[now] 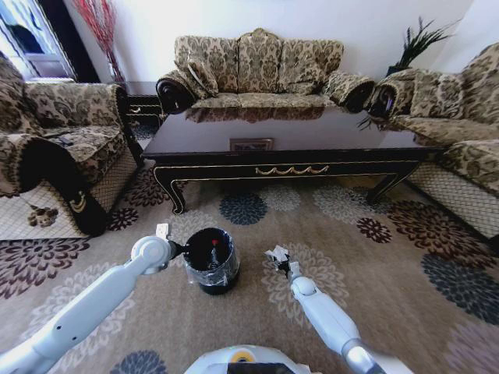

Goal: Move to the front of the table and pick up the trash from the floor, then place it into the trash bin.

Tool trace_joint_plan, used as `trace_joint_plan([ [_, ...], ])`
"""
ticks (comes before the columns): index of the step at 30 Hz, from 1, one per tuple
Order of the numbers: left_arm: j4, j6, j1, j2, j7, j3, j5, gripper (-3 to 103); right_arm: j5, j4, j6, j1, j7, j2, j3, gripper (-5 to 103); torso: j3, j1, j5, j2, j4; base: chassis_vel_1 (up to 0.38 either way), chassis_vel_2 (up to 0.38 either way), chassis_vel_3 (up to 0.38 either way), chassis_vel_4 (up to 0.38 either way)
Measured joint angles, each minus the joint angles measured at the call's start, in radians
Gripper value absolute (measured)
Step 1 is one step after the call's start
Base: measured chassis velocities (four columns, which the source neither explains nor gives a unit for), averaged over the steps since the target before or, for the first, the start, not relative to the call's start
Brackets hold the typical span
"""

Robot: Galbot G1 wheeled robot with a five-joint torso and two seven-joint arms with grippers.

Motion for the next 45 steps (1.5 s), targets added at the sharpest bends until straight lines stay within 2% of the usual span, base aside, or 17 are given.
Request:
trace_joint_plan([
  [3,0.000,0.000,0.001,-0.006,0.000,0.001,0.000,4,0.000,-0.001,0.000,-0.006,-0.001,-0.003,0.001,38,0.000,0.000,0.0000,0.000,-0.0001,0.000,0.000,0.000,0.000],
  [5,0.000,0.000,0.001,-0.007,0.000,0.001,0.000,4,-0.001,-0.001,0.000,-0.008,-0.001,-0.004,0.002,38,0.000,0.000,0.0000,0.000,-0.0001,0.000,0.000,0.000,0.000],
  [7,0.000,0.000,0.002,-0.008,0.000,0.002,0.001,4,-0.001,0.002,0.000,-0.015,-0.003,-0.008,0.004,27,0.000,0.000,0.0000,0.000,-0.0001,0.000,0.000,0.000,0.000],
  [8,0.000,0.000,0.002,-0.008,0.000,0.002,0.001,4,-0.001,0.002,0.000,-0.015,-0.003,-0.008,0.004,27,0.000,0.000,0.0000,0.000,-0.0001,0.000,0.000,0.000,0.000],
  [12,0.000,0.000,0.002,-0.010,0.000,0.004,0.001,4,0.006,0.022,-0.008,-0.025,-0.003,-0.022,0.007,6,0.000,0.000,0.0001,0.000,-0.0001,0.000,0.000,0.000,0.000],
  [14,0.000,0.000,0.002,-0.011,0.000,0.005,0.001,4,0.010,0.028,-0.009,-0.027,-0.002,-0.026,0.008,6,0.000,0.000,0.0001,0.000,-0.0001,0.000,0.000,0.000,0.000],
  [16,0.000,0.000,0.002,-0.013,-0.001,0.007,0.002,4,0.020,0.046,-0.014,-0.033,-0.001,-0.035,0.009,1,0.000,0.000,0.0000,0.000,0.0000,0.000,0.000,0.000,0.000],
  [23,-0.001,0.000,-0.003,-0.018,-0.003,0.013,0.003,4,0.076,0.153,-0.037,-0.070,0.012,-0.084,0.021,0,0.000,0.000,0.0002,0.000,0.0000,0.000,0.000,0.000,0.000],
  [26,-0.001,0.000,-0.014,-0.022,-0.003,0.025,0.004,4,0.128,0.300,-0.060,-0.116,0.026,-0.146,0.047,0,0.000,0.000,0.0001,0.000,0.0001,0.000,0.000,0.000,0.000],
  [28,0.000,0.000,-0.018,-0.022,-0.003,0.029,0.004,4,0.139,0.330,-0.064,-0.126,0.029,-0.157,0.053,0,0.000,0.000,0.0001,0.000,0.0000,0.000,0.000,0.000,0.000],
  [31,0.018,0.000,-0.056,-0.033,-0.002,0.072,0.005,4,0.190,0.496,-0.083,-0.191,0.051,-0.216,0.091,0,0.000,0.000,0.0000,0.000,0.0000,0.000,0.000,0.000,0.000],
  [32,0.018,0.000,-0.056,-0.033,-0.002,0.072,0.005,4,0.190,0.496,-0.083,-0.191,0.051,-0.216,0.091,0,0.000,0.000,0.0000,0.000,0.0000,0.000,0.000,0.000,0.000],
  [36,0.035,0.000,-0.095,-0.060,-0.002,0.127,0.004,4,0.236,0.723,-0.105,-0.274,0.075,-0.272,0.130,0,0.000,0.000,0.0000,0.000,-0.0007,0.000,0.000,0.000,0.000],
  [37,0.035,0.000,-0.095,-0.060,-0.002,0.127,0.004,4,0.236,0.723,-0.105,-0.274,0.075,-0.272,0.130,0,0.000,0.000,0.0000,0.000,-0.0007,0.000,0.000,0.000,0.000],
  [40,0.045,0.000,-0.119,-0.082,-0.017,0.181,0.005,4,0.277,0.908,-0.132,-0.317,0.095,-0.303,0.133,0,0.000,0.000,0.0001,0.000,0.0007,0.000,0.000,0.000,0.000],
  [43,0.055,0.000,-0.158,-0.107,-0.031,0.239,0.007,4,0.286,0.989,-0.154,-0.346,0.122,-0.315,0.130,0,0.000,0.000,0.0004,0.000,0.0006,0.000,0.000,0.000,0.000],
  [45,0.056,0.000,-0.161,-0.109,-0.032,0.243,0.007,4,0.286,0.995,-0.155,-0.348,0.124,-0.316,0.130,0,0.000,0.000,0.0006,0.000,0.0006,0.000,0.000,0.000,0.000],
])
